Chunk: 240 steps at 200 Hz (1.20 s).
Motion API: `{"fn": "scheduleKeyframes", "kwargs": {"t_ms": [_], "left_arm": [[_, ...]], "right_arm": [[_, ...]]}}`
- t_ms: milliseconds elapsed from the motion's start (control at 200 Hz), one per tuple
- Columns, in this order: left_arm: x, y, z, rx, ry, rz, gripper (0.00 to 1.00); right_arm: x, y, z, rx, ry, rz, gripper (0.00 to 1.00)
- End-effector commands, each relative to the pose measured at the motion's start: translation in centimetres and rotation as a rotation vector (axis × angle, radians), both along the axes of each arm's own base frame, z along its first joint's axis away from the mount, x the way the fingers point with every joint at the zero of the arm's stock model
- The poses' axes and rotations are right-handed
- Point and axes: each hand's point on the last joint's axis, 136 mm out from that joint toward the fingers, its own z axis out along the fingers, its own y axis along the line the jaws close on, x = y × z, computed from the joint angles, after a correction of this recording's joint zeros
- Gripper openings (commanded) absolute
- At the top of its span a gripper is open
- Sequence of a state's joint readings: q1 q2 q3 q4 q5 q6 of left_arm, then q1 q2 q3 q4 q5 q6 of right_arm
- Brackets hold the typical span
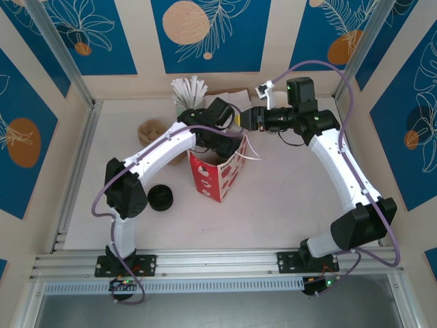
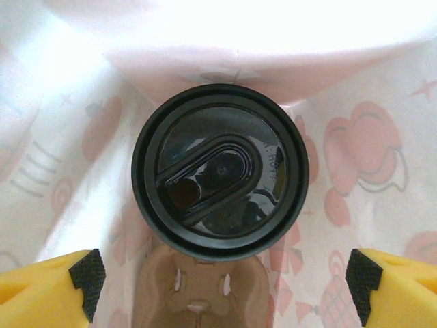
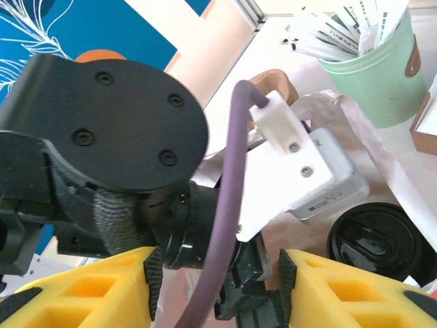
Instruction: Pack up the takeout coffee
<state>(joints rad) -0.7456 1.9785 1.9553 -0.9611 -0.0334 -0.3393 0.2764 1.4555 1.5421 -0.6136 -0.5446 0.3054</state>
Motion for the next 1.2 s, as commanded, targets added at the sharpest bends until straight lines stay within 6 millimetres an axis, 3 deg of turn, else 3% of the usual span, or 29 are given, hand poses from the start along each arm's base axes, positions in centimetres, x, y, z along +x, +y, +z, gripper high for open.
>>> {"fn": "scheduleKeyframes", "kwargs": {"t_ms": [0,295,575,825,1015,1195], "left_arm": [[-0.7,0.1,4.5,-0.059,-0.061,0.014,0.92],[-1.1,0.7,6.1,-0.026,-0.108,0.026,0.92],[-2.3,0.6,10.3,-0.151,-0.167,0.011,0.92],[-3.4,2.5,13.3,-0.178,-0.216,0.043,0.92],[-4.1,3.6,15.1,-0.194,-0.254,0.061,0.92],[-4.2,4.7,15.2,-0.165,-0.272,0.082,0.92]], "right_arm": [[0.6,-1.7,-1.7,-0.056,0.071,-0.111,0.53],[0.9,-5.5,-3.8,-0.173,0.239,-0.402,0.56],[-0.4,-5.3,-5.8,-0.237,0.342,-0.437,0.56],[-1.0,-6.2,-7.0,-0.310,0.374,-0.496,0.57],[-1.1,-7.2,-6.7,-0.329,0.366,-0.548,0.58],[-1.3,-5.2,-4.4,-0.210,0.285,-0.447,0.57]]}}
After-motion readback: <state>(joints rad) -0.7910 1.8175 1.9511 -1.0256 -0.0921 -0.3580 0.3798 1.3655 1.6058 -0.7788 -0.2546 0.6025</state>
